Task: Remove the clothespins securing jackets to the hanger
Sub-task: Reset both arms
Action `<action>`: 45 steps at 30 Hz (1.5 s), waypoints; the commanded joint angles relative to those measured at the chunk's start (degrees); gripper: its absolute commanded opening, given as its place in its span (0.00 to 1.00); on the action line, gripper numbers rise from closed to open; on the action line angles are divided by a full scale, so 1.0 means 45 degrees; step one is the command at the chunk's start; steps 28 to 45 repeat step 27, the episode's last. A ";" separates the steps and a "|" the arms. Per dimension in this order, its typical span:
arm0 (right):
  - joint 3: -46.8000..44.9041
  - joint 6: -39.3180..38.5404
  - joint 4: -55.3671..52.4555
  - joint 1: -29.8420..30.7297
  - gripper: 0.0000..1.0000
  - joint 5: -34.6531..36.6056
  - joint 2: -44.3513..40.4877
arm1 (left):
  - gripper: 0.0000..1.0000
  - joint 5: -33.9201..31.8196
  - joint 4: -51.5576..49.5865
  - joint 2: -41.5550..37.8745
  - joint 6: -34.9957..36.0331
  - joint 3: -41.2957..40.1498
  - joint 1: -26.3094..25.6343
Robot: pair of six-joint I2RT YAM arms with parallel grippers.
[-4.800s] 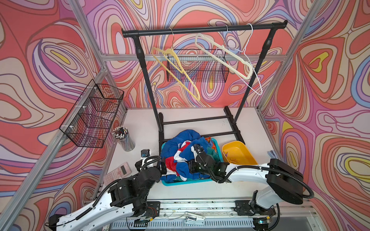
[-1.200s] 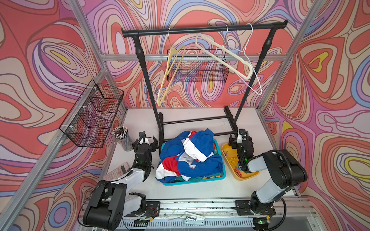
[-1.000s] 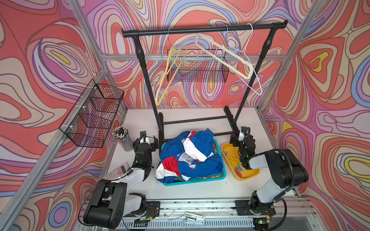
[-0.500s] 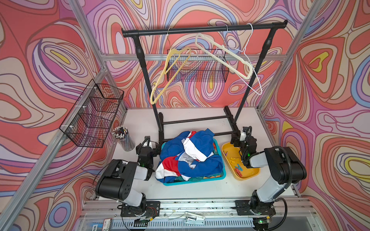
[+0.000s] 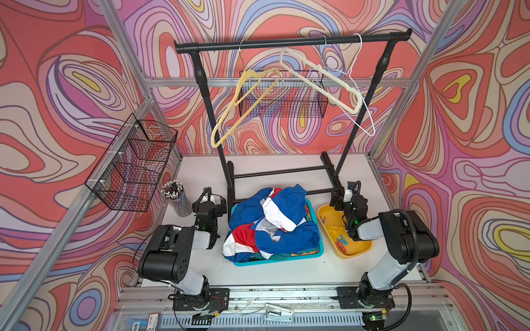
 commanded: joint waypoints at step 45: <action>0.0107 -0.0032 0.0156 -0.0049 0.98 -0.0039 0.0142 | 1.00 0.0126 0.0062 -0.0020 -0.0008 -0.0053 0.0080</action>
